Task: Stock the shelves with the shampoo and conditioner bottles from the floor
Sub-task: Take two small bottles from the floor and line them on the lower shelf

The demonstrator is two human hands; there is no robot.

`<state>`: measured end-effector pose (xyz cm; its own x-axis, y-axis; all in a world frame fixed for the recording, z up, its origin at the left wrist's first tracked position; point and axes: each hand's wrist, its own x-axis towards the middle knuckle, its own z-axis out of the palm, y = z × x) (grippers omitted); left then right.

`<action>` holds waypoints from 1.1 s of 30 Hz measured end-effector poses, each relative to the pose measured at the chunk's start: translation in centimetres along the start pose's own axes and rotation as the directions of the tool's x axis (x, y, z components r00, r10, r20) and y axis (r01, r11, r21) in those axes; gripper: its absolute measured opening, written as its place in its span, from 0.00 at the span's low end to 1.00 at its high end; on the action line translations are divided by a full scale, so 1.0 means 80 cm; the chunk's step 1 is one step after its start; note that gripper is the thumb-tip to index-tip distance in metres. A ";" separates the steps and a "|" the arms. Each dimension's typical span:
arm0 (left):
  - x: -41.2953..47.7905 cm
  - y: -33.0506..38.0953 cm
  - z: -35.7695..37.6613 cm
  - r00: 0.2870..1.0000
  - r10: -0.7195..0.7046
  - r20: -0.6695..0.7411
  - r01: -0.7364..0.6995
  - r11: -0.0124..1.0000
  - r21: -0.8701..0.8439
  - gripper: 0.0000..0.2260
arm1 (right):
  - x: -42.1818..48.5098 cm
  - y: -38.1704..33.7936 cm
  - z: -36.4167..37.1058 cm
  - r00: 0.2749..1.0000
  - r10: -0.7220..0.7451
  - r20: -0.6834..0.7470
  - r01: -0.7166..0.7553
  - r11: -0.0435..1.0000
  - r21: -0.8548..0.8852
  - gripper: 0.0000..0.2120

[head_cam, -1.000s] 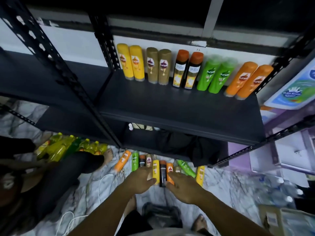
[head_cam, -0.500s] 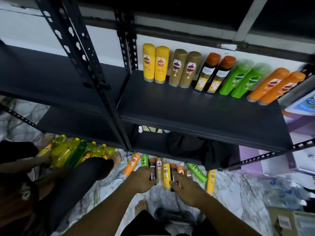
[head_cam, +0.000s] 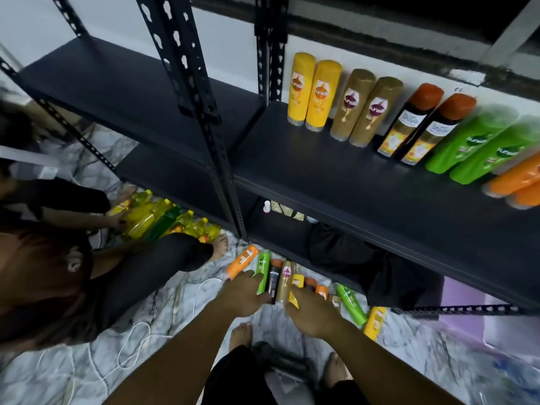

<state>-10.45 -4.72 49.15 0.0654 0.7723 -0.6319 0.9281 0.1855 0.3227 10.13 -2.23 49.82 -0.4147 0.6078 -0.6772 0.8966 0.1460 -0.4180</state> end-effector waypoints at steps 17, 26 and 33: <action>0.168 -0.069 0.108 0.999 0.039 -0.022 -0.036 0.991 0.127 0.27 | 0.183 0.081 0.083 0.996 -0.058 -0.068 0.047 0.987 -0.155 0.25; 0.388 -0.143 0.219 0.999 0.002 -0.040 0.009 0.969 0.249 0.28 | 0.409 0.183 0.187 0.959 -0.153 -0.237 0.140 0.987 -0.073 0.20; 0.448 -0.166 0.288 0.991 0.026 -0.134 0.010 0.965 0.262 0.24 | 0.487 0.229 0.255 0.928 -0.108 -0.357 0.105 0.994 -0.028 0.20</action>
<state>-11.94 6.51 5.97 0.0397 0.8514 -0.5231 0.9923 0.0279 0.1207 7.21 8.17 3.41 -0.4261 0.8269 -0.3669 0.8521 0.2306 -0.4698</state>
